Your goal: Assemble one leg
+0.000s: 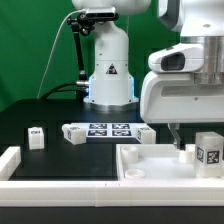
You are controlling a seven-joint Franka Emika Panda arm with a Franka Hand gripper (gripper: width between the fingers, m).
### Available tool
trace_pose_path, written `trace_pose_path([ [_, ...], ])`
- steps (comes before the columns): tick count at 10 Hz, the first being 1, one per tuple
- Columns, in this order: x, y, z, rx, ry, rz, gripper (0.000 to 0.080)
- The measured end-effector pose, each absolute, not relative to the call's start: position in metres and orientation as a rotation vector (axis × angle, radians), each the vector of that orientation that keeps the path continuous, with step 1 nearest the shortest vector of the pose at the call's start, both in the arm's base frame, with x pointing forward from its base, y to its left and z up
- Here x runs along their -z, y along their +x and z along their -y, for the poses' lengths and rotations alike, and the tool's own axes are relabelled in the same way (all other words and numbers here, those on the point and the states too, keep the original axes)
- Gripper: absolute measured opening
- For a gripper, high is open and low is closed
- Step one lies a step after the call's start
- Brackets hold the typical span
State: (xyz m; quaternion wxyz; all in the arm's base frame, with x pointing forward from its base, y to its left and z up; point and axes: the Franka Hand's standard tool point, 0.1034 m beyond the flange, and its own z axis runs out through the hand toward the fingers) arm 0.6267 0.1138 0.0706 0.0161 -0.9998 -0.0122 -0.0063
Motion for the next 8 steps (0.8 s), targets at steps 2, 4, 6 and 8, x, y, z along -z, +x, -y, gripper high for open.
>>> trace_pose_path([
  [2, -0.0706, 0.6267, -0.1136, 0.020, -3.109, 0.032, 0.0514],
  [4, -0.0705, 0.6267, -0.1135, 0.019, -3.109, 0.031, 0.0289],
  [6, -0.0697, 0.6269, -0.1100, 0.018, -3.109, 0.000, 0.0289],
  [8, -0.0694, 0.6276, -0.1112, 0.027, -3.088, -0.294, 0.0289],
])
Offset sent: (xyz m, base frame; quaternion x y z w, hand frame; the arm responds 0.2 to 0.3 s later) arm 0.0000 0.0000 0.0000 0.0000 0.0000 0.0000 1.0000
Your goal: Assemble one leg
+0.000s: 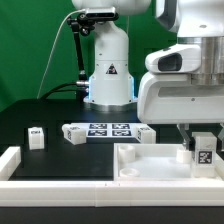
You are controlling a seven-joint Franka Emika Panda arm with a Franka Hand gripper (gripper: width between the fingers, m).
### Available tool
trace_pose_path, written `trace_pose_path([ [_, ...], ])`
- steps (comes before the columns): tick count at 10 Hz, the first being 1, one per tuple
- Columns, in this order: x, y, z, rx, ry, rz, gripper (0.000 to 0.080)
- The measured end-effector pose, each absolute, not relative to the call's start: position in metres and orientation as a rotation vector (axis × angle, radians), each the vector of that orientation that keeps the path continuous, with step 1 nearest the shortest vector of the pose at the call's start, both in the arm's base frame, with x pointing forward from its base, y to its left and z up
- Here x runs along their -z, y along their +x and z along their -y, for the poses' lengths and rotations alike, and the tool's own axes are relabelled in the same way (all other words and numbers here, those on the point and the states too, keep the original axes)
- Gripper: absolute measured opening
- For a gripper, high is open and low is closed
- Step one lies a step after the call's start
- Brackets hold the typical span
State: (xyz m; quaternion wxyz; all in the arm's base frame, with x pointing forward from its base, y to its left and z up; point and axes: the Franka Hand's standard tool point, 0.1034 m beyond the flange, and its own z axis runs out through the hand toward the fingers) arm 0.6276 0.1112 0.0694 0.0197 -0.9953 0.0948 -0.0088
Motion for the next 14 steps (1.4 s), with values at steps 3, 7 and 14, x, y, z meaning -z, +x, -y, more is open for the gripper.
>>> trace_pose_path([
  [3, -0.0693, 0.6279, -0.1094, 0.009, -2.972, -0.780, 0.0289],
  [7, -0.0690, 0.6275, -0.1100, -0.028, -2.715, -1.391, 0.0290],
  [14, -0.0683, 0.6264, -0.1121, -0.059, -2.453, -1.816, 0.0299],
])
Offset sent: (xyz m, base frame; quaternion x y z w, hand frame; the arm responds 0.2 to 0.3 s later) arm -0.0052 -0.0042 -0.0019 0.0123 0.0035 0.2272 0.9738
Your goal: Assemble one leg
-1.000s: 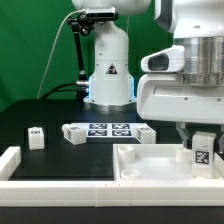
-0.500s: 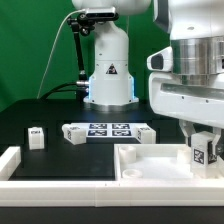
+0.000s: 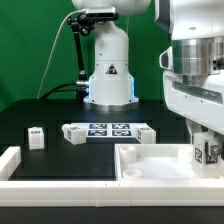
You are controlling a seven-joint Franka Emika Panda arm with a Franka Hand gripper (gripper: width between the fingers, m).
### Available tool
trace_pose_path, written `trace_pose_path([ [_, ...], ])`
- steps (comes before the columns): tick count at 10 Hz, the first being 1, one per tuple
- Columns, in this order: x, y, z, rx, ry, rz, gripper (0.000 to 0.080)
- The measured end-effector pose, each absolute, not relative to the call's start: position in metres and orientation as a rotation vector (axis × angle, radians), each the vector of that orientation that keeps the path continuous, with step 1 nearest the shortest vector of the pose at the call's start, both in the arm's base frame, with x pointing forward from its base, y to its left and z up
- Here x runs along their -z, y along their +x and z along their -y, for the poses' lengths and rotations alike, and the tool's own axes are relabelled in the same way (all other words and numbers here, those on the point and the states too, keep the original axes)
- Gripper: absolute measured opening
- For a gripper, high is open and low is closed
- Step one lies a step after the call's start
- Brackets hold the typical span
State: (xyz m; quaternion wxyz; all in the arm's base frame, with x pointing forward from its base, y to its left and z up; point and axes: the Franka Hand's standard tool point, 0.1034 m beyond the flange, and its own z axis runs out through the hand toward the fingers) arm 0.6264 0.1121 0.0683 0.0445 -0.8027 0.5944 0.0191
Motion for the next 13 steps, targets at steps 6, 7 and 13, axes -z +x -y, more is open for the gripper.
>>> trace_pose_path([
  [6, -0.0685, 0.6264, -0.1134, -0.028, -2.771, -1.273, 0.0648],
  [7, -0.0685, 0.6264, -0.1134, -0.023, -2.817, -1.167, 0.0649],
  [13, -0.0681, 0.6261, -0.1124, 0.020, -3.055, -0.299, 0.0649],
])
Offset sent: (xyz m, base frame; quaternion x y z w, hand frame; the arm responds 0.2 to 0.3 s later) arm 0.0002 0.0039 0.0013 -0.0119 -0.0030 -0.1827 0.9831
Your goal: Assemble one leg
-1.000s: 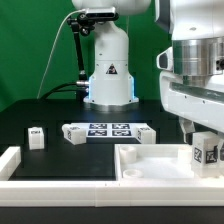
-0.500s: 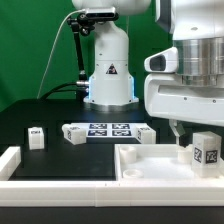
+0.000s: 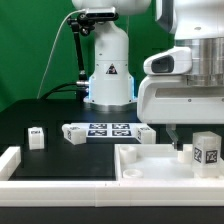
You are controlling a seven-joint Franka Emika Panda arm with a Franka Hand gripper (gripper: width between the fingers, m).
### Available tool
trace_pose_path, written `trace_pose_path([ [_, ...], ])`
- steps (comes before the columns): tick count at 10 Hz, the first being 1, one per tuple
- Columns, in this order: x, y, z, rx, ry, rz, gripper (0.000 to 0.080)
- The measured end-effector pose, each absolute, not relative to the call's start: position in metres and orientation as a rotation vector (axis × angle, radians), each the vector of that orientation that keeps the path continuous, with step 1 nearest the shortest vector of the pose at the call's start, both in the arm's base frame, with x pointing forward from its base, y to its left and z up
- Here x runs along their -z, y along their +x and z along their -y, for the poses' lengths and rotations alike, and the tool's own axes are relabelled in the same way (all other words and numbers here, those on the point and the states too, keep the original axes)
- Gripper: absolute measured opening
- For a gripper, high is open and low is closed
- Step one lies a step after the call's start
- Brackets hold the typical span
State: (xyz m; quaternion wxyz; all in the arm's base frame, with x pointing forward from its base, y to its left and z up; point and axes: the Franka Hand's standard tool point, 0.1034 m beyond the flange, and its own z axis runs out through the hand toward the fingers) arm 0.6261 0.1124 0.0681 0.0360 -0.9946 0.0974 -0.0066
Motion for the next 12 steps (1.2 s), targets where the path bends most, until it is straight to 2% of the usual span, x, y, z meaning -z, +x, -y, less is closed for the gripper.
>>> trace_pose_path([
  [5, -0.0680, 0.6268, -0.1073, 0.039, -3.091, 0.245, 0.0649],
  [6, -0.0680, 0.6268, -0.1073, 0.038, -3.092, 0.234, 0.0527],
  [7, -0.0680, 0.6268, -0.1072, 0.038, -3.092, 0.234, 0.0527],
  [8, -0.0680, 0.6268, -0.1072, 0.038, -3.093, 0.213, 0.0391],
  [9, -0.0680, 0.6268, -0.1072, 0.037, -3.096, 0.155, 0.0290],
  [11, -0.0680, 0.6268, -0.1072, 0.035, -3.099, 0.049, 0.0290],
  [12, -0.0680, 0.6267, -0.1081, 0.029, -3.092, -0.174, 0.0290],
])
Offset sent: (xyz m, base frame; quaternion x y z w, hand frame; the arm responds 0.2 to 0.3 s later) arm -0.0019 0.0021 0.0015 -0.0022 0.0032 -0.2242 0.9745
